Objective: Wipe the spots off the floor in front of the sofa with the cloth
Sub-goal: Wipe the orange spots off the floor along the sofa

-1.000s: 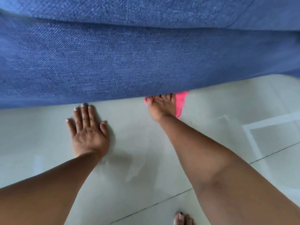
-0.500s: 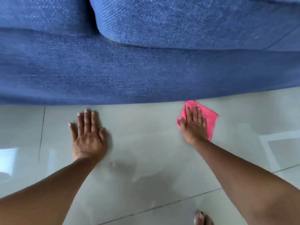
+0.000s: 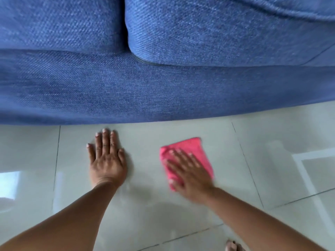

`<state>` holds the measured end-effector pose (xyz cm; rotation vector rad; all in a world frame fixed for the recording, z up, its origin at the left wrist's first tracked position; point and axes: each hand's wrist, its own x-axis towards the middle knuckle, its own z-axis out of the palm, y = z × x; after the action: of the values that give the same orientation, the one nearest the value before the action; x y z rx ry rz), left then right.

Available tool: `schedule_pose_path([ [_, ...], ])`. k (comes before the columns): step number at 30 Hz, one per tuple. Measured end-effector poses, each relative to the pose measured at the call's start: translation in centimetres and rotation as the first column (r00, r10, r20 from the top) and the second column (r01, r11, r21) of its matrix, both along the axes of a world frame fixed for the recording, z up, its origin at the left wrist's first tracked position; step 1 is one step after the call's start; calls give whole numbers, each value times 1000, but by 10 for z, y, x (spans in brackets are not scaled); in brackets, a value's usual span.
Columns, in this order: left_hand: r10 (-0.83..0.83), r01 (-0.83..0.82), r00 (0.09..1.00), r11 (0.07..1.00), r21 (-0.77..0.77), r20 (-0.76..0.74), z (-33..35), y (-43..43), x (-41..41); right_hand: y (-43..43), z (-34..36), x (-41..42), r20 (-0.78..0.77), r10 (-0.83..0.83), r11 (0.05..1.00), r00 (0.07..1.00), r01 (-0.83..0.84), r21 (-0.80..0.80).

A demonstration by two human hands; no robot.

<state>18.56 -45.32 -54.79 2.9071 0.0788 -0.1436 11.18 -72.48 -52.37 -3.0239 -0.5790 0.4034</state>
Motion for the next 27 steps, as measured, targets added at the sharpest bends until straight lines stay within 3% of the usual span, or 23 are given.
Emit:
schedule_pose_path([
  [2,4,-4,1000,1000,7,-2,-1,-1,-1,-44,-1,24,5,-262,963,965,262,-65],
  [4,9,-9,1000,1000,14,1,-3,-2,-1,-53,-1,69,1,-524,847,852,522,-103],
  [7,10,-10,1000,1000,28,5,-4,-2,-1,-10,-7,133,-4,-657,753,754,657,-43],
  [10,5,-6,1000,1000,29,10,-5,-2,-1,59,-3,155,-51,-549,834,834,551,33],
  [14,6,-6,1000,1000,5,12,-3,0,1,115,-1,103,12,-217,976,976,217,34],
  [17,-3,4,1000,998,-57,9,6,5,1,84,-2,38,-24,139,989,990,-137,47],
  [19,-25,26,999,997,-78,20,14,20,3,36,-3,22,-30,192,981,981,-191,32],
  [20,-29,31,999,998,-52,26,17,32,5,13,-2,24,-16,124,992,992,-125,-8],
  [22,27,-28,999,999,28,44,16,66,6,-17,-3,41,13,-162,984,987,163,-66],
  [24,120,-121,992,990,75,26,10,97,4,-11,-5,75,19,-416,905,909,416,-93],
  [27,167,-166,986,983,81,-8,0,108,-2,42,-10,124,32,-582,810,812,583,-66],
])
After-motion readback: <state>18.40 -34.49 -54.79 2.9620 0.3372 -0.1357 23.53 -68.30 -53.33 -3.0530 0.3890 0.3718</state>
